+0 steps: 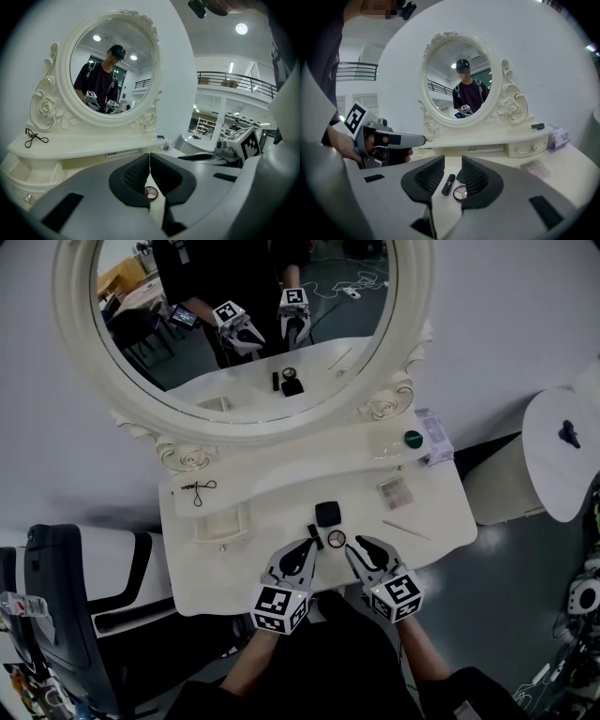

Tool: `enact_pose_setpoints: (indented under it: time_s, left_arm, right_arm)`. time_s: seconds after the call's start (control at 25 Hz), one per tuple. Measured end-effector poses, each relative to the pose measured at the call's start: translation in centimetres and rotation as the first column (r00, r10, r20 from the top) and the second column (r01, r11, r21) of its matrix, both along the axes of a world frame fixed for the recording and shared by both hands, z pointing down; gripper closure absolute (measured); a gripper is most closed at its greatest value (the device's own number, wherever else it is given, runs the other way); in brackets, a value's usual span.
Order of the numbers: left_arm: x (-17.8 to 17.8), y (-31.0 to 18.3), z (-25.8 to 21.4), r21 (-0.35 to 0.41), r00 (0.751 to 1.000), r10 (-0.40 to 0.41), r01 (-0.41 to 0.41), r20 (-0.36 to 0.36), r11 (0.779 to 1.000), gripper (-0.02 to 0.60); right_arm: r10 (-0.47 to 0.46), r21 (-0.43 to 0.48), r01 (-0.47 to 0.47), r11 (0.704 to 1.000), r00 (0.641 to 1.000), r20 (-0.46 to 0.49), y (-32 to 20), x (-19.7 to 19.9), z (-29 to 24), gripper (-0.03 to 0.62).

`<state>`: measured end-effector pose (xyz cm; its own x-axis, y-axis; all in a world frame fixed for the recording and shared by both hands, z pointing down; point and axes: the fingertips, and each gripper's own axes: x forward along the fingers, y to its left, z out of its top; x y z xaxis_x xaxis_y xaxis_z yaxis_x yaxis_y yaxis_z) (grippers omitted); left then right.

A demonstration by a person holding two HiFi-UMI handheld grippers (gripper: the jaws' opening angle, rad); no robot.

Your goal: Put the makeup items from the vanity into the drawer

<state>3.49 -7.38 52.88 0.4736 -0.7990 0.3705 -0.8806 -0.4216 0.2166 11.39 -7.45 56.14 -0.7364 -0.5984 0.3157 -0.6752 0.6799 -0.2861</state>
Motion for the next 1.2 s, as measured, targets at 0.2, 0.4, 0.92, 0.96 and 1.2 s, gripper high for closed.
enact_pose_setpoints:
  time_s: [0.2,0.4,0.92,0.96,1.2]
  left_arm:
    - [-0.8,0.0,0.6,-0.005,1.0,-0.011,0.011,0.007,1.0,0.566]
    - [-1.4,0.0,2.1,-0.025,1.0,-0.022,0.023,0.015,0.999,0.566]
    - [-2.1,0.0,5.1,-0.07,0.999,-0.037,0.038,0.011,0.997,0.566]
    - [-2.2,0.1,5.2,-0.073,0.999,-0.039,0.04,0.01,0.997,0.566]
    - [-3.0,0.4,5.4,-0.084,0.998,-0.061,0.061,0.003,0.995,0.566]
  right_arm:
    - [-0.034,-0.01,0.034,0.999,0.999,-0.036,0.1,-1.0,0.7,0.477]
    - [-0.057,-0.034,0.054,0.998,0.992,-0.112,-0.1,-1.7,2.8,0.467]
    - [-0.251,-0.153,0.203,0.967,0.864,-0.436,-1.0,-3.9,11.3,0.407]
    - [-0.267,-0.164,0.215,0.963,0.848,-0.458,-1.0,-4.1,11.9,0.401]
    - [-0.285,-0.149,0.244,0.958,0.802,-0.525,-2.0,-4.8,12.6,0.387]
